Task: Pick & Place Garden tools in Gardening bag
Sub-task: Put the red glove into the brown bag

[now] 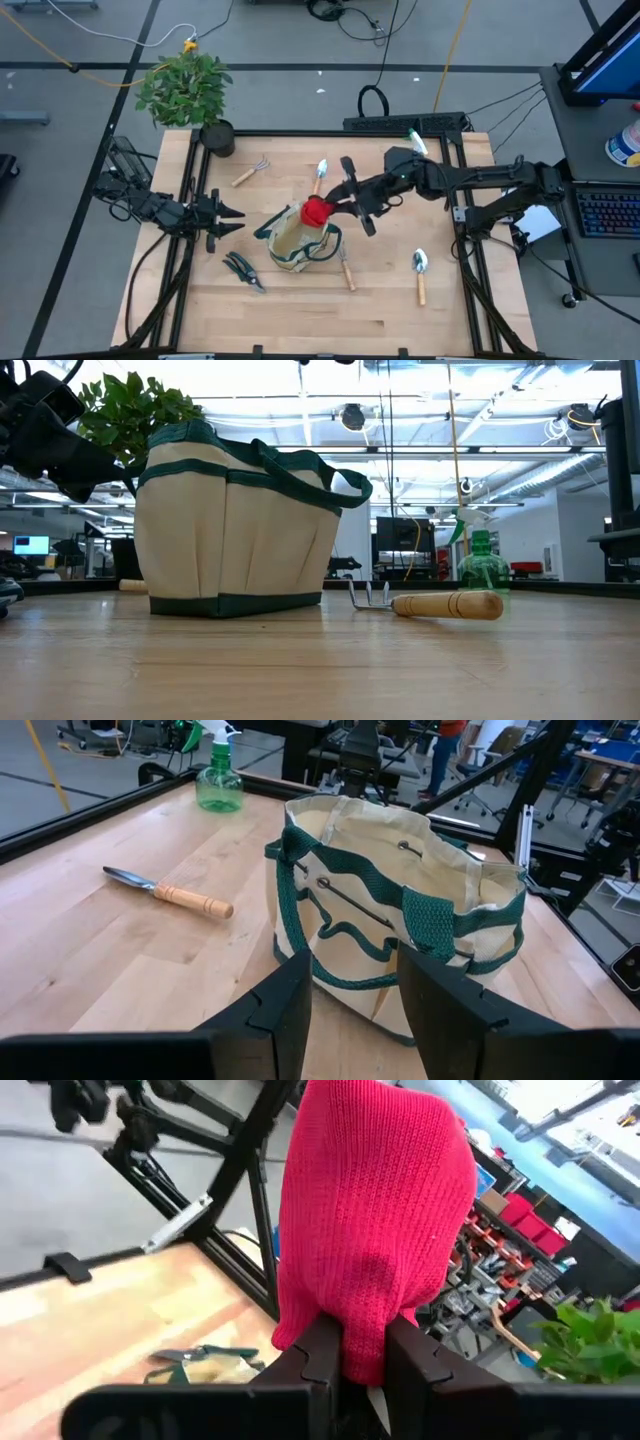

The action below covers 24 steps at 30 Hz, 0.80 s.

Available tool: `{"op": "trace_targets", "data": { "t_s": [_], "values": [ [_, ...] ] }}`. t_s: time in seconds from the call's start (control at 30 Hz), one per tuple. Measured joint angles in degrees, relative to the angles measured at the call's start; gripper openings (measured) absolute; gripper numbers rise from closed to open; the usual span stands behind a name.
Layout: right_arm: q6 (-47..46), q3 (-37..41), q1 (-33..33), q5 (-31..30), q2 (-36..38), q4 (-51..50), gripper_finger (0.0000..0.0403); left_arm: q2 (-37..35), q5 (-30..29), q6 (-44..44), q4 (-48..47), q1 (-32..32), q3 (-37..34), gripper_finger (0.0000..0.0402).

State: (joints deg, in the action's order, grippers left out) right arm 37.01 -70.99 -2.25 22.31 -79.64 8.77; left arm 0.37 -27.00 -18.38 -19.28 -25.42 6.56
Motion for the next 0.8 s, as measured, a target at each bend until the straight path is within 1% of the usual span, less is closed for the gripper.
{"op": "trace_targets", "data": {
  "t_s": [0.07, 0.2, 0.33, 0.43, 0.8],
  "values": [
    [0.7, -0.2, 0.2, -1.4, 0.0, -0.8, 0.0032, 0.0, 0.0, 0.0, 0.0, 0.0, 0.0, 0.0154],
    [1.4, -1.0, 0.8, -1.4, -0.5, -0.5, 0.0032, 0.0, 0.0, 0.0, 0.0, 0.0, 0.0, 0.0154],
    [1.5, -3.9, 1.7, -0.6, -4.0, -1.3, 0.0032, 0.0, 0.0, 0.3, 0.0, 0.0, 0.0, 0.0154],
    [2.6, -8.0, 2.1, 1.9, -8.0, -1.8, 0.0032, 0.0, 0.0, 0.3, 0.0, 0.0, 0.0, 0.0154],
    [5.8, -23.9, 2.4, 1.7, -19.0, -20.7, 0.0031, 0.0, 0.0, 0.2, 0.0, 0.0, 0.0, 0.0154]
  ]
}}
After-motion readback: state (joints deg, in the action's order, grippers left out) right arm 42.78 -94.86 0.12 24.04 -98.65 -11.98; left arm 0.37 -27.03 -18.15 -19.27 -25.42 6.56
